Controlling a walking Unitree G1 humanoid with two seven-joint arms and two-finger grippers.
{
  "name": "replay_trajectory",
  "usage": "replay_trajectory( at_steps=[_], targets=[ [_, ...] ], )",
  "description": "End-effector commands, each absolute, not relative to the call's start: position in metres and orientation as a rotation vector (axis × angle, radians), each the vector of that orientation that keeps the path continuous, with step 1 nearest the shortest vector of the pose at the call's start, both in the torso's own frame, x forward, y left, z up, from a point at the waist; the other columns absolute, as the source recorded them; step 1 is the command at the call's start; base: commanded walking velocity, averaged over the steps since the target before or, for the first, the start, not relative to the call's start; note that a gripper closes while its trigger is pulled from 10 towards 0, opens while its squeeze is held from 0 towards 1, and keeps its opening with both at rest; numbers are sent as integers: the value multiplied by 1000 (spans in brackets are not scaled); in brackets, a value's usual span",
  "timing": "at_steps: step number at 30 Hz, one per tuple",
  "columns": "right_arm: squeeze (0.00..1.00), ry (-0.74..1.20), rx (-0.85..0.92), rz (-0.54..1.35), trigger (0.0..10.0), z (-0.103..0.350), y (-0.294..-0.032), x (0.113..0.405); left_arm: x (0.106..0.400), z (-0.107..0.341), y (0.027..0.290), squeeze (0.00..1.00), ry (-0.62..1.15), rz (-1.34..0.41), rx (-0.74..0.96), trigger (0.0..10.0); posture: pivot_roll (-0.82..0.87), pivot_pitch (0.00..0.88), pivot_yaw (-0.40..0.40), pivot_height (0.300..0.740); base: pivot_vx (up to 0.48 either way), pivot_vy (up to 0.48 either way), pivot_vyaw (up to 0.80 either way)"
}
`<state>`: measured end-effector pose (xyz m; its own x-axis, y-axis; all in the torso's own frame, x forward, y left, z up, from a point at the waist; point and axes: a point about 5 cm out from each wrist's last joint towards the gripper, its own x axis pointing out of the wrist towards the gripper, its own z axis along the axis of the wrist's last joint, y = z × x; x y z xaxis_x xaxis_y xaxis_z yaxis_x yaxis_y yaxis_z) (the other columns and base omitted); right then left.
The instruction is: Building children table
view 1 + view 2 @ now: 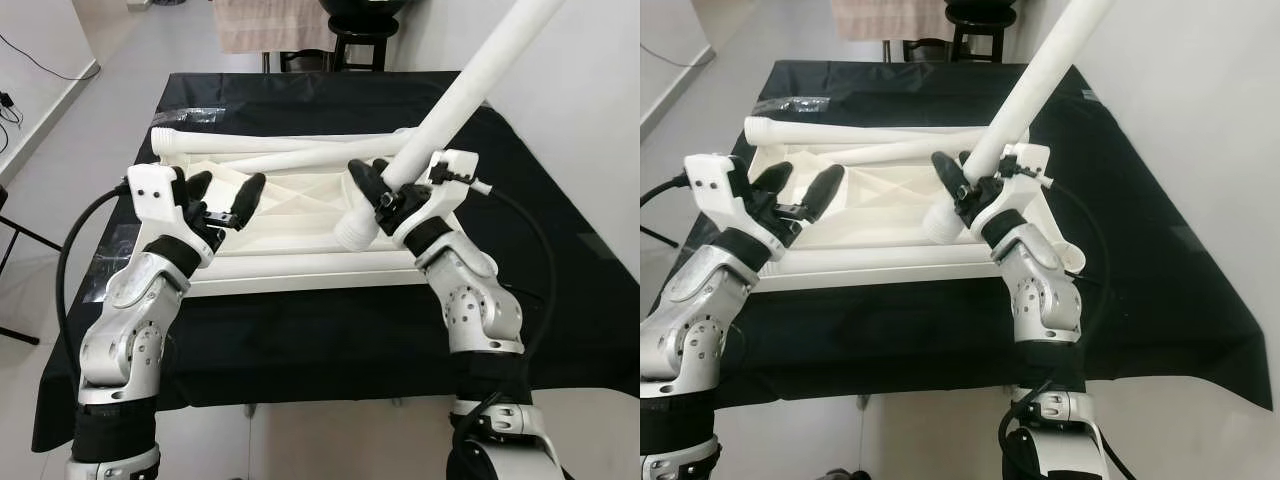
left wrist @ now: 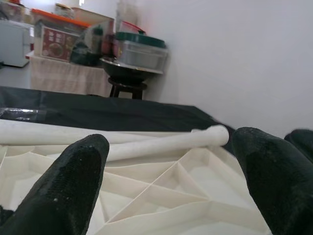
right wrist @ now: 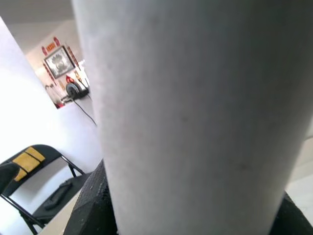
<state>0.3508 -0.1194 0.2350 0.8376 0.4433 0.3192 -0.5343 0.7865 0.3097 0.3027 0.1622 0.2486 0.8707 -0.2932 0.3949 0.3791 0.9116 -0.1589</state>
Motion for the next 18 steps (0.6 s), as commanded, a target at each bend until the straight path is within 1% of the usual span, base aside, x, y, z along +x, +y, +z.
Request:
replay_trajectory(
  at_steps=[1, 3, 8, 11, 12, 13, 14, 17, 18],
  targets=[
    [0, -280, 402, 511, 10000, 239, -121, 348, 299, 243, 158, 0, -365, -342, -240, 10000, 12, 134, -31, 740, 0, -472, 0],
    [0, -284, 309, 417, 10000, 237, -124, 350, 298, 242, 150, 0, -364, -349, -233, 10000, 9, 138, -24, 740, 0, -472, 0],
    [0, -287, 228, 346, 10000, 239, -127, 355, 298, 245, 144, 0, -368, -341, -229, 10000, 9, 143, -23, 740, 0, -435, 0],
    [0, -276, 189, 306, 10000, 240, -129, 358, 300, 246, 142, 0, -373, -321, -218, 10000, 13, 143, -23, 740, 0, 0, 0],
    [0, -244, 98, 268, 10000, 238, -131, 362, 303, 246, 141, 0, -374, -296, -200, 10000, 17, 155, -24, 740, 0, 0, 0],
    [0, -244, 98, 268, 10000, 238, -131, 362, 303, 246, 141, 0, -374, -296, -200, 10000, 17, 155, -24, 740, 0, 0, 0],
    [0, -238, 48, 258, 10000, 237, -130, 364, 304, 246, 142, 0, -378, -282, -183, 10000, 14, 160, -23, 740, 0, 0, 0],
    [0, -231, 37, 248, 10000, 236, -129, 365, 306, 245, 144, 0, -375, -254, -168, 10000, 18, 162, -19, 740, 0, 0, 0],
    [0, -234, 14, 224, 10000, 237, -128, 365, 308, 243, 147, 0, -356, -212, -141, 10000, 23, 159, -15, 740, 0, 0, 0]
  ],
)
